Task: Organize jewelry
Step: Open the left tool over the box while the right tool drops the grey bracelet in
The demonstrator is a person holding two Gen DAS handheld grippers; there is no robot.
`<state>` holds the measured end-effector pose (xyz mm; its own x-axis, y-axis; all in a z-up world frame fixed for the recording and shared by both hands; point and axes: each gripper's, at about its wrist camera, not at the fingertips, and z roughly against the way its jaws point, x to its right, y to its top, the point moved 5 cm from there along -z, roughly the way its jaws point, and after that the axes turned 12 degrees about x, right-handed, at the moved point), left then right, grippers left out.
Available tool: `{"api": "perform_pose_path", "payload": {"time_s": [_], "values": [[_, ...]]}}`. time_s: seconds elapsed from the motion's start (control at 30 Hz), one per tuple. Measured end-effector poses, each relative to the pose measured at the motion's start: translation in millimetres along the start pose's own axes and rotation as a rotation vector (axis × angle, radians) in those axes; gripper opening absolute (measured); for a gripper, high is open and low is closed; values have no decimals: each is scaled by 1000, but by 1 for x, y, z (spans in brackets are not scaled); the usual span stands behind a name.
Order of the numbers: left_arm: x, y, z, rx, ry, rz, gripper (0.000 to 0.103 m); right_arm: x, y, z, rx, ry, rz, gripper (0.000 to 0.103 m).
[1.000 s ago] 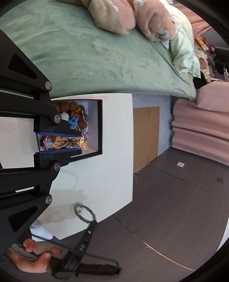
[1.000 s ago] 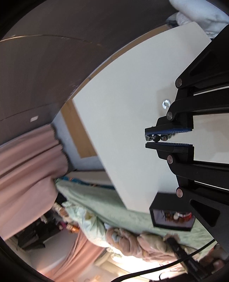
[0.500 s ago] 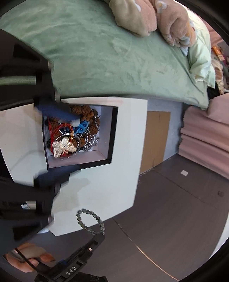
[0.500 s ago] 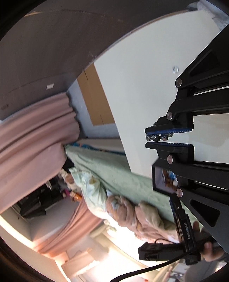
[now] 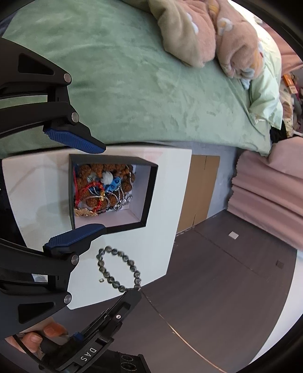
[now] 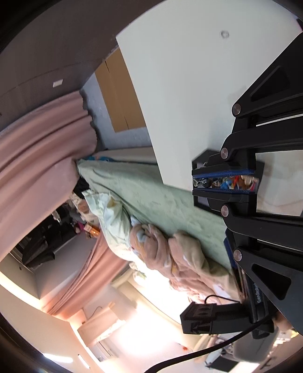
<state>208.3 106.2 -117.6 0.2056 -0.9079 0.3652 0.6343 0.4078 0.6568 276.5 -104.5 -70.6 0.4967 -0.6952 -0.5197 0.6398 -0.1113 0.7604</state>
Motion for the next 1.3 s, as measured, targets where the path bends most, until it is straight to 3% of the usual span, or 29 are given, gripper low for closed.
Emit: {"api": "perform_pose_path", "payload": {"time_s": [0.3, 0.4, 0.47, 0.5, 0.53, 0.87, 1.2, 1.27, 1.3], "values": [[-19, -8, 11, 3, 19, 67, 64, -11, -10, -26, -24, 48, -51, 10], [-23, -8, 11, 8, 22, 85, 64, -15, -16, -43, -73, 63, -77, 12], [-22, -8, 10, 7, 23, 89, 64, -11, -21, -53, -109, 46, -97, 30], [-21, -8, 11, 7, 25, 90, 64, -9, -23, -55, -115, 35, -103, 44], [-20, -8, 11, 8, 27, 89, 64, -7, -24, -56, -111, 15, -104, 47], [-6, -10, 0, -5, 12, 67, 64, 0, -23, -32, -108, -18, -83, 48], [20, -10, -5, 0, -15, 36, 64, 41, -4, 3, -80, -105, -86, 48], [24, -10, -6, 4, -20, 32, 64, 50, -2, 8, -81, -127, -86, 51], [26, -9, -6, 7, -20, 30, 64, 53, -1, 9, -84, -136, -87, 57]]}}
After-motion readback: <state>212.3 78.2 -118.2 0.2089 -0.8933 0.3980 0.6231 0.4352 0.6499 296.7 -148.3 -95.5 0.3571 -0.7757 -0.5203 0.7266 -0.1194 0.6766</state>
